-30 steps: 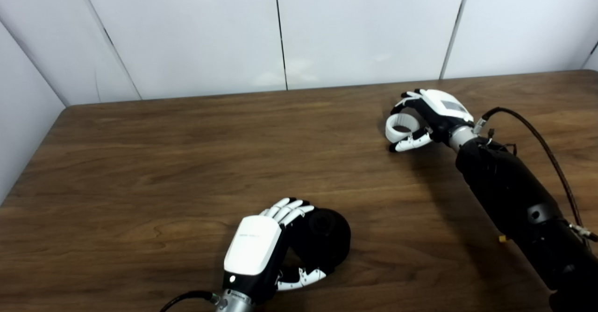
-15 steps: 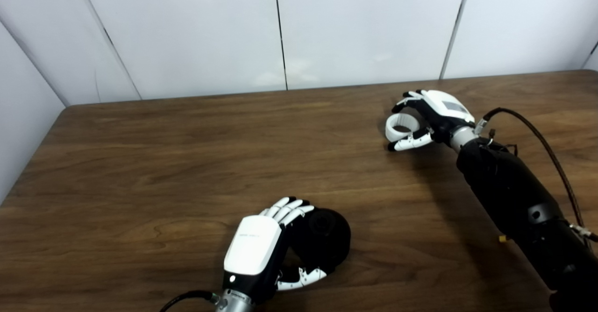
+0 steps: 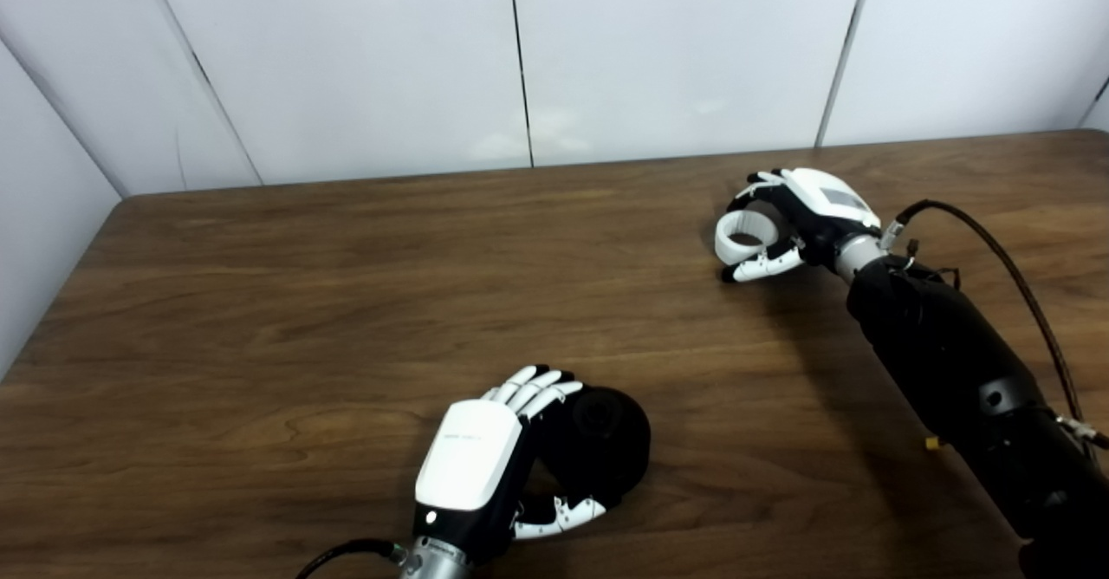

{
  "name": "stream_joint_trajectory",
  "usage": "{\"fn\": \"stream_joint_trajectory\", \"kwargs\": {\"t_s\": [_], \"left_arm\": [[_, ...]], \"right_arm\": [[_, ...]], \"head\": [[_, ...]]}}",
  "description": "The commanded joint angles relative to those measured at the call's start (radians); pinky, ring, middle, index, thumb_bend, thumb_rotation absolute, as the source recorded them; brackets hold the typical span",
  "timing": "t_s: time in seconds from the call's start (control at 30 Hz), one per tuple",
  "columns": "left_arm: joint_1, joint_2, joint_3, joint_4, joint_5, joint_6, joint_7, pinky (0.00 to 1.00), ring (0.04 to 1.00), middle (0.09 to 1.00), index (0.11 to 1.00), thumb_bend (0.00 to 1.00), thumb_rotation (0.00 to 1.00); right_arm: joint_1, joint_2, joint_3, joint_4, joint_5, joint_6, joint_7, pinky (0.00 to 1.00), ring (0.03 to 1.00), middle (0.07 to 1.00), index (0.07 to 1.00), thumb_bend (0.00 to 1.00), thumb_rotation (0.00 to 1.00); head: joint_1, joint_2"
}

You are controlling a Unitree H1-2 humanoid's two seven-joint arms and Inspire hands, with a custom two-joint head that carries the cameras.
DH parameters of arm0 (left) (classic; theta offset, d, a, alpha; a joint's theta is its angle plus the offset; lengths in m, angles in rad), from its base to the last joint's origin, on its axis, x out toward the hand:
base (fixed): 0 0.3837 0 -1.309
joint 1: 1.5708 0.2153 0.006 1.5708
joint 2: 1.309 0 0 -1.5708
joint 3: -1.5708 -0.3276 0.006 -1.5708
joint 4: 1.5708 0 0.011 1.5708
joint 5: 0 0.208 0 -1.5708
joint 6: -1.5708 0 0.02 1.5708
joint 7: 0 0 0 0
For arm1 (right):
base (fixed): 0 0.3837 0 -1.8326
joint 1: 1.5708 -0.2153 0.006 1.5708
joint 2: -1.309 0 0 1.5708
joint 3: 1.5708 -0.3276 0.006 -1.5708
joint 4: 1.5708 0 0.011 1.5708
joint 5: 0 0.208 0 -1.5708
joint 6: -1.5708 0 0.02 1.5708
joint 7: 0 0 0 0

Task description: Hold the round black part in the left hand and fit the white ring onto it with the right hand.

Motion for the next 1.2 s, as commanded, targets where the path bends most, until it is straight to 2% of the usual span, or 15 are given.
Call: {"fn": "stream_joint_trajectory", "kwargs": {"t_s": [0.0, 1.17], "left_arm": [[0.012, -0.013, -0.003, -0.006, -0.003, 0.004, -0.017, 0.78, 0.897, 0.861, 0.75, 0.71, 0.42], [0.018, -0.007, -0.002, -0.01, -0.017, -0.001, -0.019, 0.78, 0.906, 0.868, 0.751, 0.72, 0.43]], "right_arm": [[-0.039, -0.013, -0.017, -0.018, -0.003, -0.018, -0.037, 0.91, 0.982, 0.924, 0.722, 0.77, 0.28], [-0.021, -0.01, -0.024, -0.015, 0.007, -0.042, -0.103, 0.82, 0.938, 0.89, 0.654, 0.76, 0.24]], "head": [[0.001, 0.001], [-0.001, 0.004]]}}
